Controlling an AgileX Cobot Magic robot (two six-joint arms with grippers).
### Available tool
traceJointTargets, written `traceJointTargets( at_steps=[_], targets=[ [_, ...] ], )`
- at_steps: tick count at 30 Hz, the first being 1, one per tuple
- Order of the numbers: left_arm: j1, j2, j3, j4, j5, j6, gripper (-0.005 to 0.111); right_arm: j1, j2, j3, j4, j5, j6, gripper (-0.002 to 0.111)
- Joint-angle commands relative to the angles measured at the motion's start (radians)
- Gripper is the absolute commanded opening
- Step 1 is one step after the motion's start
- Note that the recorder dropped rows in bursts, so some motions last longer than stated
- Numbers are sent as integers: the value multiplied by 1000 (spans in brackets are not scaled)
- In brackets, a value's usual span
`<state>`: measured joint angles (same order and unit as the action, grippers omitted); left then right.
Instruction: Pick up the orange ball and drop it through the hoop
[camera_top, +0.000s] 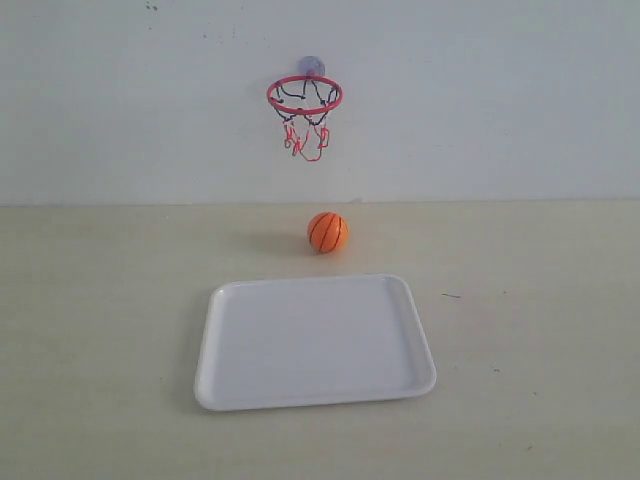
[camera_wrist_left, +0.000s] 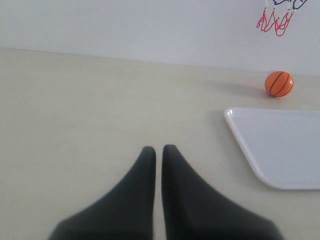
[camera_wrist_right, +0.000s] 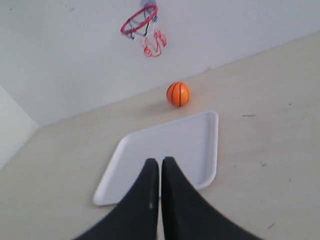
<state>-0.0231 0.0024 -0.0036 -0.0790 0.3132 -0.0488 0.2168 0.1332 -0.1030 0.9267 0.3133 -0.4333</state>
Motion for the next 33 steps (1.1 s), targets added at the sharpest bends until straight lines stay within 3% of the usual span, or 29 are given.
traceJointTargets(
  at_steps=[1,6,15,18,24,33],
  targets=[
    [2,-2,4,1,-7,5,4,-96,-65,23,3,-10,18,1],
    [2,-2,4,1,-7,5,4,-164,-76,23,5,-17,39,1],
    [2,-2,4,1,-7,5,4,-166,-76,23,-4,-50,20,1],
    [2,-2,4,1,-7,5,4,-166,-76,23,-197,-45,99,1],
    [2,-2,4,1,-7,5,4,-166,-76,67,-780,-30,563,1],
    [2,-2,4,1,-7,5,4,-166,-133,103,-830,36,576,1]
  ],
)
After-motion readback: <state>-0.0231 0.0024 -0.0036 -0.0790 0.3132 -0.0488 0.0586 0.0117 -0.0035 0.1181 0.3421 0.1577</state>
